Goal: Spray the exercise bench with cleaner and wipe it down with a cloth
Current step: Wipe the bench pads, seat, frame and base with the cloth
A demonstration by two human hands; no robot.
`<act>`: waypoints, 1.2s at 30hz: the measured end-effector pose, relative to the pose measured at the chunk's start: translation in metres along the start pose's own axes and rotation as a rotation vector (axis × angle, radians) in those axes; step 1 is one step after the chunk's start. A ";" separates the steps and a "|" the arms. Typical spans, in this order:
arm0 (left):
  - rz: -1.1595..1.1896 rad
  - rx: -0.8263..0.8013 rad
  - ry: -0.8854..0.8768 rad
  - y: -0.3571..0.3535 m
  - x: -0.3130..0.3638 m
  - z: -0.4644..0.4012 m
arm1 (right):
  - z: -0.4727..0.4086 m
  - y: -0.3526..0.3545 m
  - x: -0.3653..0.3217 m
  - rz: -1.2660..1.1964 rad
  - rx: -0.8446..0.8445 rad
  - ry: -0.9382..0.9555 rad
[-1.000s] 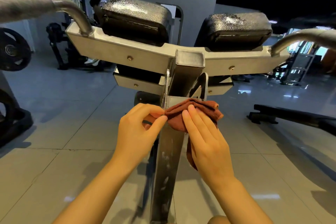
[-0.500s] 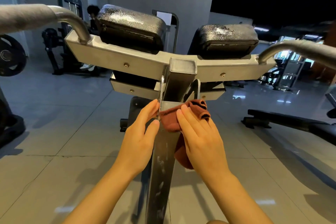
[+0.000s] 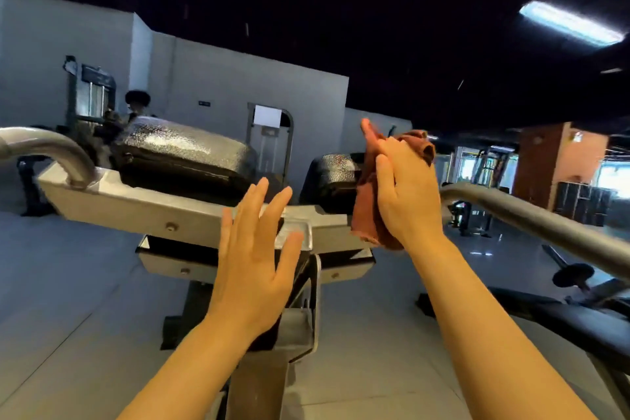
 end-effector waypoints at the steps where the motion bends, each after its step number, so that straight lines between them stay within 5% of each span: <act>1: 0.002 0.004 0.000 -0.004 -0.002 0.002 | -0.004 -0.010 0.003 0.010 -0.011 -0.018; 5: 0.004 0.013 -0.029 -0.007 -0.007 0.001 | 0.008 -0.034 -0.009 0.050 0.081 0.065; 13: -0.038 0.031 -0.033 -0.008 -0.008 0.001 | 0.004 -0.021 0.010 0.143 0.006 0.373; 20: -0.046 0.024 -0.056 -0.010 -0.008 0.001 | 0.004 -0.017 0.025 -0.024 0.132 0.003; 28: -0.075 0.023 -0.067 -0.009 -0.009 0.002 | 0.005 -0.024 -0.009 0.142 0.019 0.313; 34: -0.052 0.020 -0.057 -0.010 -0.009 0.002 | -0.004 -0.006 0.029 0.017 0.116 -0.080; 36: -0.055 0.011 -0.066 -0.010 -0.009 0.002 | -0.001 -0.019 0.012 -0.031 0.141 -0.062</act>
Point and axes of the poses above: each hand's wrist, its own z-axis away from the middle knuckle, its own y-axis out of the back of the hand, x = y × z, the point moved 1 cm from there along -z, towards the middle knuckle, and after that the axes turned 10 degrees about -y, right-handed, at the moved point
